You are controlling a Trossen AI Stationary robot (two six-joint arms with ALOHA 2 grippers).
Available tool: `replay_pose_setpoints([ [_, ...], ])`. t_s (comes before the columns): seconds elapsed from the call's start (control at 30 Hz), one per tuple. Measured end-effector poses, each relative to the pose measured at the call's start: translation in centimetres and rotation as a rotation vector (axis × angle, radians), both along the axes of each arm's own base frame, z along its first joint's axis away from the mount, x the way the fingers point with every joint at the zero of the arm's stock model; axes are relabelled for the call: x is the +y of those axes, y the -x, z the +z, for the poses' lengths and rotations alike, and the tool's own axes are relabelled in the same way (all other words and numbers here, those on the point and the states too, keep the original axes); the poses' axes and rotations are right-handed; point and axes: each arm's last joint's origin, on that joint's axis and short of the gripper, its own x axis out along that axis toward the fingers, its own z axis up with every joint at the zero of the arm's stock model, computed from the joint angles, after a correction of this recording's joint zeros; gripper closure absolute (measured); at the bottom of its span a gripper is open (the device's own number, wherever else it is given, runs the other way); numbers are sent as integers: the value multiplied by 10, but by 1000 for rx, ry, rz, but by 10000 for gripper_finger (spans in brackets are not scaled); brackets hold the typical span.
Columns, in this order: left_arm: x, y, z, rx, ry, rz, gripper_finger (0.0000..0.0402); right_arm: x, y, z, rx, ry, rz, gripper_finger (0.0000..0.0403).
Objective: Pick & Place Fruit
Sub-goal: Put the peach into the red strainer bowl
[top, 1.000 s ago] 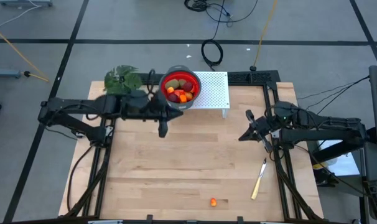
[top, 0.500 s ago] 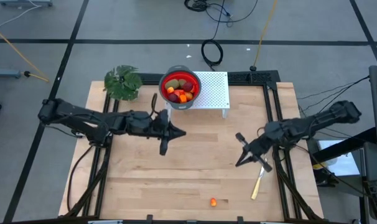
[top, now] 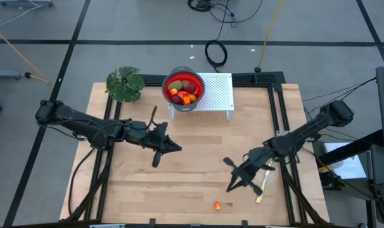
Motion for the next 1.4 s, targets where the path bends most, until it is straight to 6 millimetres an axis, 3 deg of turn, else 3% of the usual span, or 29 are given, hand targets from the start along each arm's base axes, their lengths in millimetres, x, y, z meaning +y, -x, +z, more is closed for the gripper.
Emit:
replay_pose_setpoints([
  [0.37,3,51,-10,-106,5,-42,393,30,-48,-1,208,156,40,403],
  [0.63,4,83,-21,-147,24,-56,394,50,-69,-29,336,297,193,403],
  [1.07,3,87,-23,-153,35,-34,390,61,-82,-55,263,376,265,396],
  [1.4,3,87,-22,-153,50,-23,392,62,-83,-55,214,392,285,306],
])
